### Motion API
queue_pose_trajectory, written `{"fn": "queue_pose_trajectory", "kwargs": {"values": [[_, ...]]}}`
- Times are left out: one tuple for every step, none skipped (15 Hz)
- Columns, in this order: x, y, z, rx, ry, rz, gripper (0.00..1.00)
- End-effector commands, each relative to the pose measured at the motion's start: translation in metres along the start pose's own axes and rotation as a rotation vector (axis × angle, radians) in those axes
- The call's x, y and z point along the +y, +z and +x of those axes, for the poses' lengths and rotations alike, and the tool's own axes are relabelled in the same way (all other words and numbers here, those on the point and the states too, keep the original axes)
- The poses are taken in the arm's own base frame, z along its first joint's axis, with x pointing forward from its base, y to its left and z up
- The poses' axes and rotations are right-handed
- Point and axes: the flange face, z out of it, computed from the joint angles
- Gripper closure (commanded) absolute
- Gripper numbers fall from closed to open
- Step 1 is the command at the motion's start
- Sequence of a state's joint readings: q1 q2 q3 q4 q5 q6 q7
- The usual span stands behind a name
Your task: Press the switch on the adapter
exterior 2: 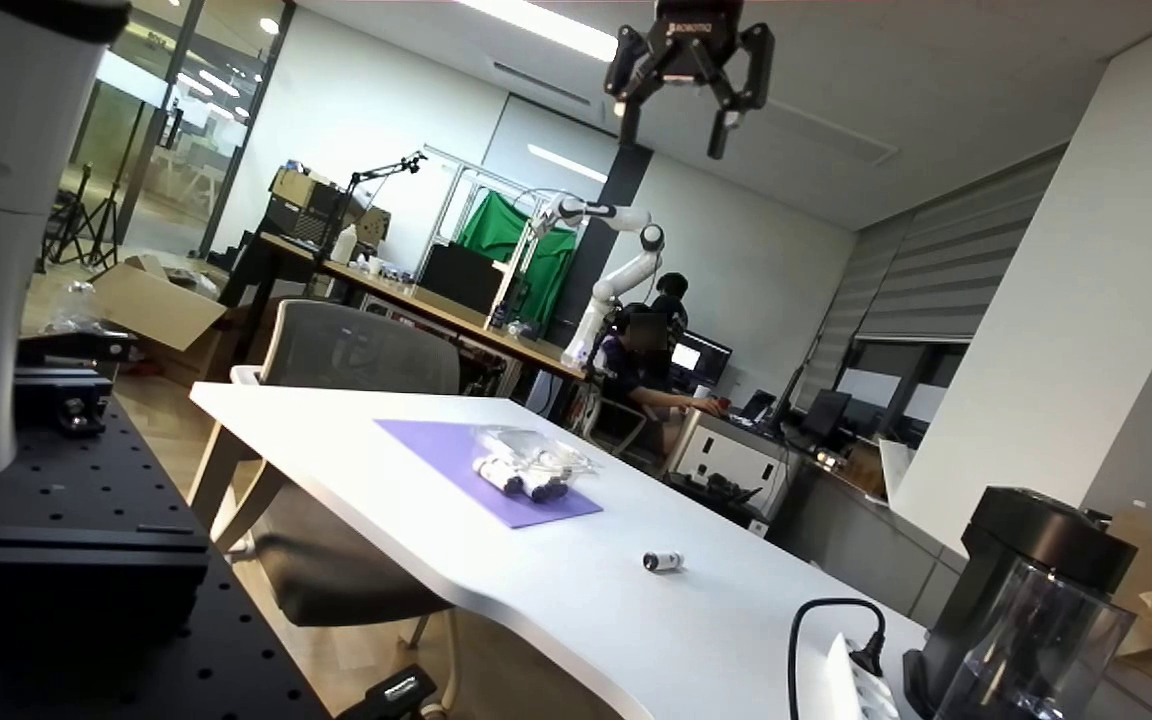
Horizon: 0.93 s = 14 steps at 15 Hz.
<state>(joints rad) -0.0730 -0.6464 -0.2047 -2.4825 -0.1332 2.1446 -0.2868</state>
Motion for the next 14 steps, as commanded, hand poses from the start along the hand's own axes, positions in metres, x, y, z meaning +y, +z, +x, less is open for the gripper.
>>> {"fn": "queue_pose_trajectory", "kwargs": {"values": [[0.018, 0.000, -0.001, -0.004, 0.016, 0.003, 0.00], [0.029, 0.000, -0.001, -0.006, 0.026, 0.003, 0.00], [0.033, 0.001, 0.001, -0.009, 0.028, 0.002, 0.00], [0.032, 0.001, 0.003, -0.011, 0.025, 0.001, 0.00], [0.030, 0.001, 0.004, -0.013, 0.020, -0.001, 0.00], [0.028, 0.001, 0.005, -0.014, 0.016, -0.001, 0.00], [0.028, 0.001, 0.005, -0.014, 0.015, -0.001, 0.00], [0.028, 0.001, 0.005, -0.015, 0.015, -0.001, 0.00], [0.028, 0.001, 0.005, -0.015, 0.015, -0.001, 0.00], [0.043, -0.001, 0.009, 0.005, -0.006, -0.014, 0.00], [0.065, -0.001, 0.015, 0.005, 0.000, -0.027, 0.00], [0.085, -0.002, 0.017, 0.016, 0.002, -0.039, 0.00], [0.113, 0.000, 0.022, 0.025, 0.011, -0.054, 0.00], [0.131, 0.003, 0.026, 0.034, 0.024, -0.064, 0.00]]}}
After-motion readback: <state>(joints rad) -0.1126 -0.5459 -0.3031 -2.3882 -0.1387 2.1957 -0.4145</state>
